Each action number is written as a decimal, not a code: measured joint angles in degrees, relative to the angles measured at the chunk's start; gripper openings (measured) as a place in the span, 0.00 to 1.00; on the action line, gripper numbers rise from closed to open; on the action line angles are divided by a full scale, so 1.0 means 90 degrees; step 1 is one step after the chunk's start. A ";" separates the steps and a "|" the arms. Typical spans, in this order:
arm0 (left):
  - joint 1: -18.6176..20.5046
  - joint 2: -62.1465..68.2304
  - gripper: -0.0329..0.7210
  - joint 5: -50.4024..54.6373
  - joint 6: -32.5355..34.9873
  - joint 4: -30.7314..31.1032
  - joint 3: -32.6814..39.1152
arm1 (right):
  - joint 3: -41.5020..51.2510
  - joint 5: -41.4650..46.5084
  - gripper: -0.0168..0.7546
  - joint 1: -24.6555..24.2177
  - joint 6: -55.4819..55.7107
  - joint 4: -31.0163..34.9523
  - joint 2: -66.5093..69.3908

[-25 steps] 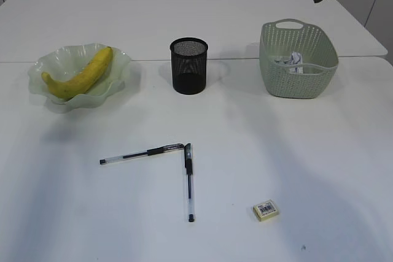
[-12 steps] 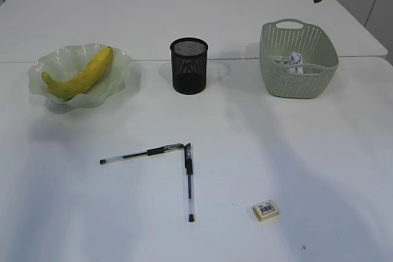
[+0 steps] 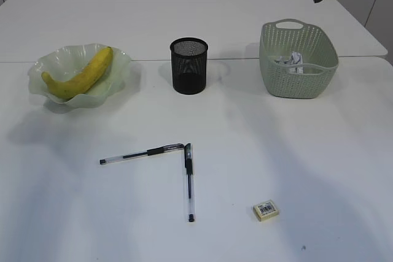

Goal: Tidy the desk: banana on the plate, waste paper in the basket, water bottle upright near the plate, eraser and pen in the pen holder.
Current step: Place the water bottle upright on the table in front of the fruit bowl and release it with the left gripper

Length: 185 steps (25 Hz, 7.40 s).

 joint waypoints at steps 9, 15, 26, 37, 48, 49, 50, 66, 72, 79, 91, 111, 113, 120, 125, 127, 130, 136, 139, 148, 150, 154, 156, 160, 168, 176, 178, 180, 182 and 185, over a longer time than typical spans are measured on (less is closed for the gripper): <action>0.0000 0.0441 0.54 0.0377 0.0000 0.0057 0.0000 | 0.0000 0.0000 0.65 0.0000 0.0000 -0.0035 0.0000; 0.0000 0.0740 0.54 0.0460 -0.0085 0.0553 0.0000 | 0.0000 -0.0066 0.65 0.0000 0.0000 -0.0046 0.0000; 0.0000 0.1173 0.54 0.0647 -0.2156 0.2555 0.0000 | 0.0000 -0.0149 0.65 0.0000 0.0003 -0.0046 0.0000; 0.0065 0.1552 0.54 0.0622 -0.4920 0.4581 0.0000 | 0.0000 -0.0241 0.65 0.0000 0.0003 -0.0046 0.0000; 0.0070 0.1552 0.54 0.0622 -0.7239 0.6103 0.0000 | 0.0000 -0.0391 0.65 0.0000 0.0003 -0.0122 0.0000; 0.0070 0.1552 0.54 0.0622 -0.7338 0.6132 0.0000 | 0.0000 -0.0391 0.65 0.0000 0.0003 -0.0147 0.0000; 0.0070 0.1552 0.54 0.0622 -0.7383 0.6160 0.0000 | 0.0000 -0.0391 0.65 0.0000 0.0003 -0.0177 0.0000; 0.0070 0.1552 0.54 0.1089 -0.8336 0.7429 0.0000 | 0.0000 -0.0554 0.65 0.0000 0.0003 -0.0236 0.0000; 0.0070 0.1552 0.54 0.1079 -0.8349 0.7441 0.0000 | 0.0000 -0.0577 0.65 0.0000 0.0003 -0.0240 0.0000; 0.0070 0.1552 0.54 0.1079 -0.8349 0.7441 0.0000 | 0.0000 -0.0617 0.65 0.0000 0.0003 -0.0240 0.0000; 0.0135 0.1738 0.54 0.1091 -0.8259 0.7467 0.0000 | 0.0000 -0.0726 0.65 0.0000 0.0003 -0.0271 0.0000; 0.1326 0.2277 0.54 0.1025 -0.8147 0.7589 0.0000 | 0.0000 -0.1191 0.65 0.0000 0.0122 -0.0312 0.0010; 0.1361 0.2474 0.54 0.0921 -0.8147 0.7616 0.0000 | 0.0000 -0.1232 0.65 0.0000 0.0122 -0.0312 0.0010; 0.1376 0.2957 0.54 0.0319 -0.8440 0.8293 0.0000 | 0.0000 -0.1301 0.65 0.0000 0.0133 -0.0330 0.0010; 0.1376 0.3197 0.54 -0.0371 -0.8993 0.8865 0.0000 | 0.0000 -0.1346 0.65 0.0000 0.0133 -0.0369 0.0010; 0.1376 0.3346 0.54 -0.0675 -0.9220 0.9040 0.0000 | 0.0000 -0.1384 0.65 0.0000 0.0133 -0.0386 0.0010; 0.1376 0.3626 0.54 -0.1216 -0.9539 0.9140 -0.0012 | 0.0000 -0.1470 0.65 0.0000 0.0133 -0.0451 0.0010; 0.1376 0.4232 0.54 -0.2016 -1.0131 0.9321 -0.0022 | 0.0000 -0.1523 0.65 0.0000 0.0133 -0.0561 0.0010; 0.1376 0.4497 0.54 -0.2430 -1.0319 0.9349 -0.0036 | 0.0000 -0.1538 0.65 0.0000 0.0133 -0.0582 0.0010; 0.1376 0.5068 0.54 -0.3269 -1.0823 0.9462 -0.0075 | 0.0000 -0.1793 0.65 0.0000 0.0133 -0.0598 0.0010; 0.1376 0.5194 0.54 -0.3274 -1.0847 0.9572 -0.0075 | 0.0000 -0.1855 0.65 0.0000 0.0133 -0.0598 0.0010; 0.1376 0.5442 0.54 -0.3274 -1.0860 0.9859 -0.0075 | 0.0000 -0.2063 0.65 0.0000 0.0133 -0.0598 0.0010; 0.1376 0.5504 0.54 -0.3369 -1.0860 0.9972 -0.0089 | 0.0000 -0.2217 0.65 0.0000 0.0133 -0.0598 0.0010; 0.1376 0.5504 0.54 -0.3369 -1.0860 1.0067 -0.0100 | 0.0000 -0.2358 0.65 0.0000 0.0133 -0.0598 0.0010; 0.1376 0.5560 0.54 -0.3456 -1.0860 1.0013 -0.0115 | 0.0000 -0.2528 0.65 0.0000 0.0133 -0.0602 0.0010; 0.1376 0.5616 0.54 -0.3430 -1.0860 0.9986 -0.0254 | 0.0000 -0.2635 0.65 0.0000 0.0133 -0.0612 0.0010; 0.1376 0.5674 0.54 -0.3447 -1.0860 0.9986 -0.0296 | 0.0000 -0.2663 0.65 0.0000 0.0133 -0.0612 0.0010; 0.1376 0.5772 0.54 -0.3544 -1.0860 0.9986 -0.0425 | 0.0000 -0.2707 0.65 0.0000 0.0133 -0.0612 0.0010; 0.1376 0.5879 0.54 -0.3606 -1.0860 0.9986 -0.0539 | 0.0000 -0.2733 0.65 0.0000 0.0133 -0.0612 0.0010; 0.1376 0.5977 0.54 -0.3653 -1.0860 0.9999 -0.0648 | 0.0000 -0.2766 0.65 0.0000 0.0133 -0.0612 0.0010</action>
